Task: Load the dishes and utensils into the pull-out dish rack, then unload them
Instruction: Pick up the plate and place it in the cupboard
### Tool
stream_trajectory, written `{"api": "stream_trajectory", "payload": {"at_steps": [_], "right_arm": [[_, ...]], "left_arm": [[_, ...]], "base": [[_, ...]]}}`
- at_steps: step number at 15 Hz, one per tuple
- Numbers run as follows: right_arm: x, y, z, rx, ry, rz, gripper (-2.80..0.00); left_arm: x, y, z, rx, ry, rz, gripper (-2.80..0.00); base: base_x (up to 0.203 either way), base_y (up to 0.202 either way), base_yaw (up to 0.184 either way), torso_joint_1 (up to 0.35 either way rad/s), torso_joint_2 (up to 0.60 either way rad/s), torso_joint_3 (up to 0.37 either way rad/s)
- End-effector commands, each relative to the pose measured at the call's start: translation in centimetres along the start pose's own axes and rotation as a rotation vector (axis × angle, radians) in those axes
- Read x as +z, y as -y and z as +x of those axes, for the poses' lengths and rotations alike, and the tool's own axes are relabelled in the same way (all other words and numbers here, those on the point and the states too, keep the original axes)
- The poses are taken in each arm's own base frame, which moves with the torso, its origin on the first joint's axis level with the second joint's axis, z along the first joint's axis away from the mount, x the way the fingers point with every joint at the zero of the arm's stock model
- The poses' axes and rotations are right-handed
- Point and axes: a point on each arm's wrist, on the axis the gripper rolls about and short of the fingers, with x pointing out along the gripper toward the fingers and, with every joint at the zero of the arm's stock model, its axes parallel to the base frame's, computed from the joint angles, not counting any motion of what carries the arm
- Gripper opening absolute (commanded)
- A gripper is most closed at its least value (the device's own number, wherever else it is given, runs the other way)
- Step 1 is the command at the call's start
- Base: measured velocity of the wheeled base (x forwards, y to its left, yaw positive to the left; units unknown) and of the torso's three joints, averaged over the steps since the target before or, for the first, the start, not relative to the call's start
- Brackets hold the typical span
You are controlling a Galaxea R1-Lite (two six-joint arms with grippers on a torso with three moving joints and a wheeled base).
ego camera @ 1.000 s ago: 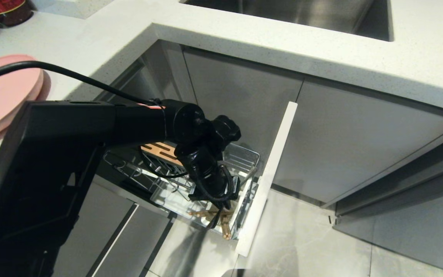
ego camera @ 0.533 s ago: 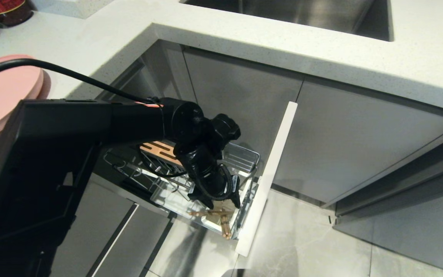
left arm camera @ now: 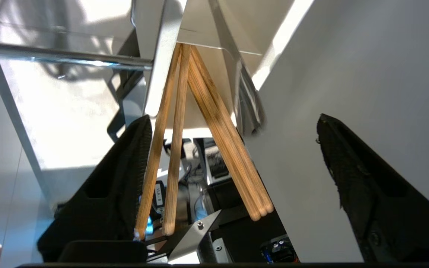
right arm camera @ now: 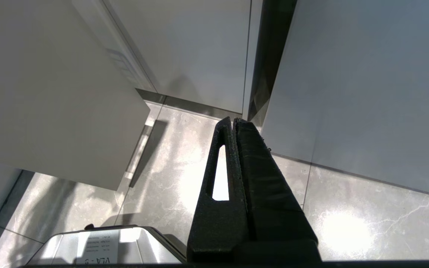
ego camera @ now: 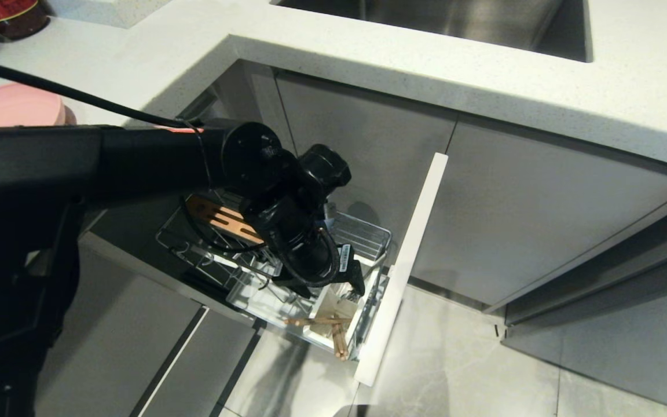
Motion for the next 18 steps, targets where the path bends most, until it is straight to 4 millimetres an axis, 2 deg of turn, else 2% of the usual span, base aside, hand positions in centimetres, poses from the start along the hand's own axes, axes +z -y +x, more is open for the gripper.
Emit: {"api": "stream_trajectory", "payload": {"at_steps": [1, 6, 9, 10, 14, 18], "right_arm": [[0.0, 0.0, 0.0, 0.000, 0.005, 0.001, -2.80], [0.0, 0.0, 0.0, 0.000, 0.005, 0.001, -2.80], [0.0, 0.0, 0.0, 0.000, 0.005, 0.001, -2.80], [0.0, 0.0, 0.0, 0.000, 0.005, 0.001, -2.80], [0.0, 0.0, 0.0, 0.000, 0.005, 0.001, -2.80], [0.0, 0.0, 0.0, 0.000, 0.005, 0.001, -2.80]], "left_arm": [[-0.7, -0.2, -3.8, -0.022, 0.077, -0.004, 0.00], [-2.5, -0.9, -10.4, -0.014, 0.258, -0.049, 0.00], [-4.5, -1.6, -14.9, -0.045, 0.366, -0.064, 0.00], [-5.3, -1.9, -16.3, -0.054, 0.390, -0.067, -2.80], [-7.6, -2.9, -20.0, -0.007, 0.520, -0.088, -2.80], [-9.8, -3.8, -23.6, -0.058, 0.643, -0.101, -2.80]], "base": [[0.000, 0.000, 0.000, 0.000, 0.00, 0.000], [0.000, 0.000, 0.000, 0.000, 0.00, 0.000], [0.000, 0.000, 0.000, 0.000, 0.00, 0.000], [0.000, 0.000, 0.000, 0.000, 0.00, 0.000], [0.000, 0.000, 0.000, 0.000, 0.00, 0.000], [0.000, 0.000, 0.000, 0.000, 0.00, 0.000]]}}
